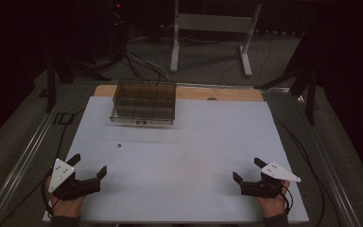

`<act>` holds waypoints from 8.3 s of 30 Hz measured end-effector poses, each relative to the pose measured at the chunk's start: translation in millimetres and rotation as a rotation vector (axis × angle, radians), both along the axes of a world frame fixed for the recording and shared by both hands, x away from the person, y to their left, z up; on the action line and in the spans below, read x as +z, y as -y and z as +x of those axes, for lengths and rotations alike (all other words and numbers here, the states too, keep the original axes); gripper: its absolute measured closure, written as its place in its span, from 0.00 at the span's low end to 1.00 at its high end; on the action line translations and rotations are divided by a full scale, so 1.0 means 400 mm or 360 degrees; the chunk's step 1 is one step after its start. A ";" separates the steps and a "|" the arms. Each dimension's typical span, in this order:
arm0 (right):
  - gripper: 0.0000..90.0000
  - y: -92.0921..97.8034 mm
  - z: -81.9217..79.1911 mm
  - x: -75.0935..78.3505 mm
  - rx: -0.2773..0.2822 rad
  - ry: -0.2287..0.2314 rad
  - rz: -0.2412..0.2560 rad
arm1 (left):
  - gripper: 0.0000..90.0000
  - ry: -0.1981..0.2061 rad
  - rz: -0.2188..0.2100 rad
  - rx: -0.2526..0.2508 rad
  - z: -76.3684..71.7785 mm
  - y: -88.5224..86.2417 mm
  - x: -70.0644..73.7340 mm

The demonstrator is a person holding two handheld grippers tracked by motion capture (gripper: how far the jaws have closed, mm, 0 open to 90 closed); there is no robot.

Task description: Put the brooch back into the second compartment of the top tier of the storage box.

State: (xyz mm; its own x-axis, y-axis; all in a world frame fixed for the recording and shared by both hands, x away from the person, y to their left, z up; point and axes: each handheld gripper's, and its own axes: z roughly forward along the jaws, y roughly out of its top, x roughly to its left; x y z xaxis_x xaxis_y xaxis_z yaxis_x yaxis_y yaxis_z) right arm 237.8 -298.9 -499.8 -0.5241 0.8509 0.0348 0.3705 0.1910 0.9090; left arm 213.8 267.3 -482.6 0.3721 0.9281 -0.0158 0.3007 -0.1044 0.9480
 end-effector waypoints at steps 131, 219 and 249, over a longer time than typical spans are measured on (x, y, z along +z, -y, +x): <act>0.00 0.025 -0.012 0.010 -0.0133 0.0064 0.0052 | 0.00 -0.0353 0.0098 0.0056 0.320 0.094 -0.019; 0.00 0.029 -0.009 0.009 -0.0138 0.0058 0.0055 | 0.89 -0.0716 0.0221 -0.0032 0.347 0.098 -0.054; 0.00 0.029 -0.010 0.009 -0.0136 0.0057 0.0055 | 0.89 -0.0566 0.0170 -0.0128 0.333 0.100 0.050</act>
